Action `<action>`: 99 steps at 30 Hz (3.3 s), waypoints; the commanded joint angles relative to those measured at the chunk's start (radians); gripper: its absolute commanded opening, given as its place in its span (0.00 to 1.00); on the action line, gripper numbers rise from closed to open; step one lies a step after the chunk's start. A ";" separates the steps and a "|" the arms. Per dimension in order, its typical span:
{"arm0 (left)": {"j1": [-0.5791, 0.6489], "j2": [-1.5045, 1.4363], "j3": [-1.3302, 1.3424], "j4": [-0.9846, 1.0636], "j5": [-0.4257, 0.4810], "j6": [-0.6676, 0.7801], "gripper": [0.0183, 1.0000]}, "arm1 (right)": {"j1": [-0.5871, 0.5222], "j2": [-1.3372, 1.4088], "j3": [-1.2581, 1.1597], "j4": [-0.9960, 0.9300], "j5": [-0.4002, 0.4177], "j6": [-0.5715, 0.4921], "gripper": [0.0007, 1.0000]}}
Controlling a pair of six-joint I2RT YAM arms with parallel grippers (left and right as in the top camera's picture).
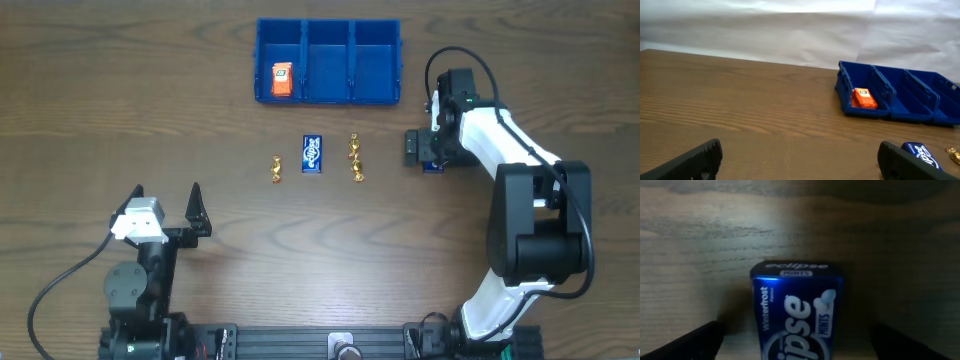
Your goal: Sort Candies Into Trays
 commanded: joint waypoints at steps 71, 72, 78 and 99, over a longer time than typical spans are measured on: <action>0.006 -0.006 -0.011 -0.048 0.000 -0.004 1.00 | 0.469 0.215 0.529 0.340 0.396 0.292 0.80; 0.006 -0.006 -0.011 -0.048 0.000 -0.004 1.00 | 0.469 0.215 0.529 0.341 0.396 0.292 0.96; 0.006 -0.006 -0.011 -0.048 0.000 -0.004 1.00 | 0.468 0.215 0.529 0.349 0.396 0.292 1.00; 0.006 -0.006 -0.011 -0.048 0.000 -0.004 1.00 | 0.660 0.164 0.451 -0.199 0.239 0.583 1.00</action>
